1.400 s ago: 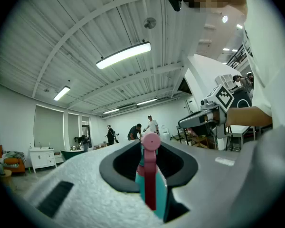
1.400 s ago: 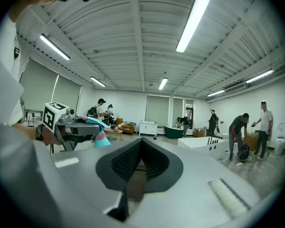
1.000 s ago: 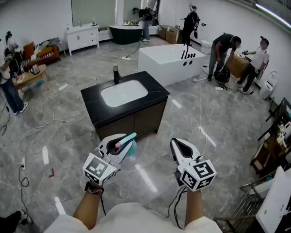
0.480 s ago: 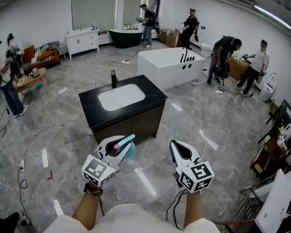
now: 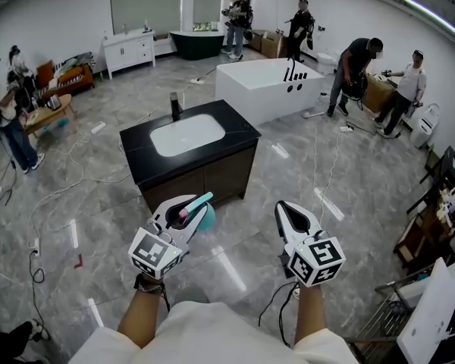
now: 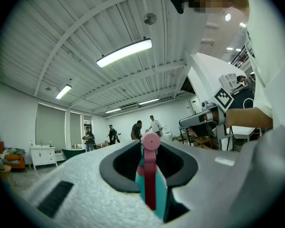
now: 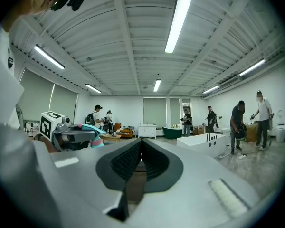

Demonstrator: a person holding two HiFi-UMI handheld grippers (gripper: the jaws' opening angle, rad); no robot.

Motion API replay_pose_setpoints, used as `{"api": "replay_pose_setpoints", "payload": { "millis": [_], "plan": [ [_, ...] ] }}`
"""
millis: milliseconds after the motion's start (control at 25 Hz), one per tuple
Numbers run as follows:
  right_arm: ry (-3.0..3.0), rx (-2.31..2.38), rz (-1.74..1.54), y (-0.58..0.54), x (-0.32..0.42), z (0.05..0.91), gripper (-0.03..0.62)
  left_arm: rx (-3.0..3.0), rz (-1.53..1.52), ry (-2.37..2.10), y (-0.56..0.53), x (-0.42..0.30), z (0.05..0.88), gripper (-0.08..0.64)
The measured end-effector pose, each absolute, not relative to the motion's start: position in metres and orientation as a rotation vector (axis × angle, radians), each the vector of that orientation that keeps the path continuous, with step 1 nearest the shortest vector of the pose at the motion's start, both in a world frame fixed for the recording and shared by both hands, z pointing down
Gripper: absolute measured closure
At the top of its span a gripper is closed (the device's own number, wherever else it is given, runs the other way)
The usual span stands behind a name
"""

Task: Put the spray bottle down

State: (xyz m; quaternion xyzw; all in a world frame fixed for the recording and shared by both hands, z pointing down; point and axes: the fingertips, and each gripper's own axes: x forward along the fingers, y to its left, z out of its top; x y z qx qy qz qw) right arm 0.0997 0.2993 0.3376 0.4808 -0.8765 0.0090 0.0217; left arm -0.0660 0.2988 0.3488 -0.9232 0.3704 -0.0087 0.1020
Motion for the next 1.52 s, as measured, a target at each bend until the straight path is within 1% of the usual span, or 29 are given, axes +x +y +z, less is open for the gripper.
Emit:
{"api": "replay_pose_setpoints", "payload": {
  "millis": [200, 400, 600, 840, 1000, 1320, 1520],
  "plan": [
    [-2.749, 1.449, 0.029, 0.278, 0.100, 0.341, 0.586, -2.734, -0.033, 1.095, 0.273, -0.060, 0.352, 0.471],
    [-2.765, 1.433, 0.088, 0.234, 0.099, 0.359, 0.586, -2.758, -0.052, 1.113, 0.223, -0.059, 0.368, 0.471],
    [-2.756, 1.423, 0.072, 0.157, 0.093, 0.364, 0.586, -2.781, -0.043, 1.110, 0.139, -0.064, 0.382, 0.471],
    [-2.695, 1.398, -0.063, 0.049, 0.076, 0.349, 0.586, -2.801, -0.024, 1.085, 0.028, -0.069, 0.369, 0.471],
    [-2.695, 1.417, -0.058, -0.011, 0.071, 0.339, 0.586, -2.799, -0.036, 1.055, -0.034, -0.070, 0.359, 0.471],
    [-2.696, 1.420, 0.038, -0.100, 0.068, 0.342, 0.586, -2.803, -0.036, 1.077, -0.124, -0.079, 0.360, 0.471],
    [-2.666, 1.400, 0.025, -0.143, 0.064, 0.356, 0.586, -2.816, -0.041, 1.107, -0.164, -0.085, 0.372, 0.471]
  ]
}}
